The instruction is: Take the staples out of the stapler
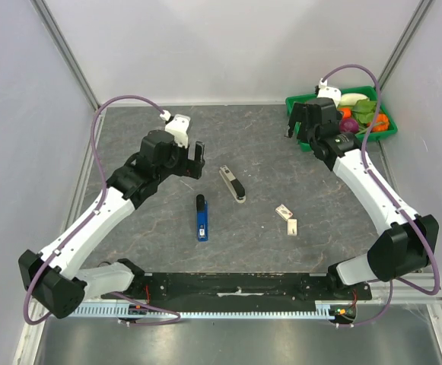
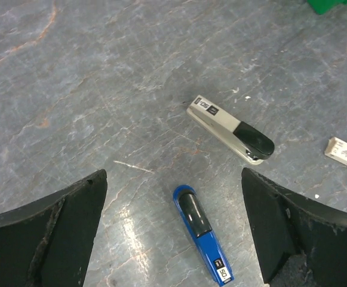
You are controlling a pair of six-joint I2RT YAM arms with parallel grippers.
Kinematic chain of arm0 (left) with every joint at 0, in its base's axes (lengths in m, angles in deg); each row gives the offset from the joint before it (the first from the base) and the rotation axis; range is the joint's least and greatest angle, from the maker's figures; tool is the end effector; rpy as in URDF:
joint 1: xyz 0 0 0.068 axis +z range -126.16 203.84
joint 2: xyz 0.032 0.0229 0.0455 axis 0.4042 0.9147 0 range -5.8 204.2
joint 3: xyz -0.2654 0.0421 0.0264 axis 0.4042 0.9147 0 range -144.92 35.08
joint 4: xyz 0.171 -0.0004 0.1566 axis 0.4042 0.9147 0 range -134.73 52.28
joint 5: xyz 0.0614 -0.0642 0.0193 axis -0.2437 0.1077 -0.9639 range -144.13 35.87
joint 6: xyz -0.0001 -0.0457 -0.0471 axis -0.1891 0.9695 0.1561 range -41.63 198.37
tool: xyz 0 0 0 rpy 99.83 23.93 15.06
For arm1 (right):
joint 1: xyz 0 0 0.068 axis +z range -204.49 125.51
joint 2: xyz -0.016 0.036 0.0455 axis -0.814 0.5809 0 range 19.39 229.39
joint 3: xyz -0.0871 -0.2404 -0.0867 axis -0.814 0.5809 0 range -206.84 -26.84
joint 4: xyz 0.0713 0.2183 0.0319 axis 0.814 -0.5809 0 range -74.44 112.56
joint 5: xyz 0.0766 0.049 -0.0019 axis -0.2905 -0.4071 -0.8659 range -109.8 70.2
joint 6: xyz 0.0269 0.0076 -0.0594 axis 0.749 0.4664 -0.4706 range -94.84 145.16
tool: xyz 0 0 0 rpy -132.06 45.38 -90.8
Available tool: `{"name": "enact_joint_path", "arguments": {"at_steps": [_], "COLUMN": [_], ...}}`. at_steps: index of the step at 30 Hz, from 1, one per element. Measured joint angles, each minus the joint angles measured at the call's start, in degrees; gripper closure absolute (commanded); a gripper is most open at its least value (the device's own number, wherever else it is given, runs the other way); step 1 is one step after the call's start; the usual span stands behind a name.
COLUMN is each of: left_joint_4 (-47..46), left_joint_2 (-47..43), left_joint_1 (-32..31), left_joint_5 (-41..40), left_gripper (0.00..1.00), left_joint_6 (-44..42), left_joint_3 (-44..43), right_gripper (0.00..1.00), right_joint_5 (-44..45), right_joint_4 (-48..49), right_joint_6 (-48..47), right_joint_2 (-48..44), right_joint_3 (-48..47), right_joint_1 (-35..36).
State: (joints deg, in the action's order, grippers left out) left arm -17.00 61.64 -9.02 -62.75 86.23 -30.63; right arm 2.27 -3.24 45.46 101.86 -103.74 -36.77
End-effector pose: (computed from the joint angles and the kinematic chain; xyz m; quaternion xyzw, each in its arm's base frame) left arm 0.2088 -0.1257 0.3467 0.1495 0.8490 -0.1139 0.4938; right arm 0.2991 0.0753 0.3480 0.1130 0.8535 -0.0013 0.5087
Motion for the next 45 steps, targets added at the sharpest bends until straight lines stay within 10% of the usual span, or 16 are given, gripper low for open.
{"name": "enact_joint_path", "arguments": {"at_steps": [25, 37, 41, 45], "left_joint_4": [-6.23, -13.99, -16.44, -15.67], "left_joint_2": [14.19, 14.84, 16.59, 18.21], "left_joint_1": [-0.66, -0.46, 0.17, 0.81], "left_joint_5": [22.58, 17.53, 11.56, 4.92], "left_gripper": [0.05, 0.14, 0.35, 0.71], "left_joint_6": [-22.27, -26.99, -24.00, -17.88], "left_joint_3": [-1.42, 3.17, 2.99, 1.66], "right_gripper": [0.02, 0.07, 0.23, 0.66], "right_joint_5": [-14.82, -20.13, -19.85, -19.69], "right_joint_4": [0.81, 2.36, 2.84, 3.63], "right_joint_6": [-2.29, -1.60, -0.07, 2.01], "right_joint_2": [-8.22, -5.25, -2.36, -1.79], "right_joint_3": [10.14, 14.93, 17.51, 19.34], "right_joint_1": [2.84, 17.25, 22.03, 27.85]}}
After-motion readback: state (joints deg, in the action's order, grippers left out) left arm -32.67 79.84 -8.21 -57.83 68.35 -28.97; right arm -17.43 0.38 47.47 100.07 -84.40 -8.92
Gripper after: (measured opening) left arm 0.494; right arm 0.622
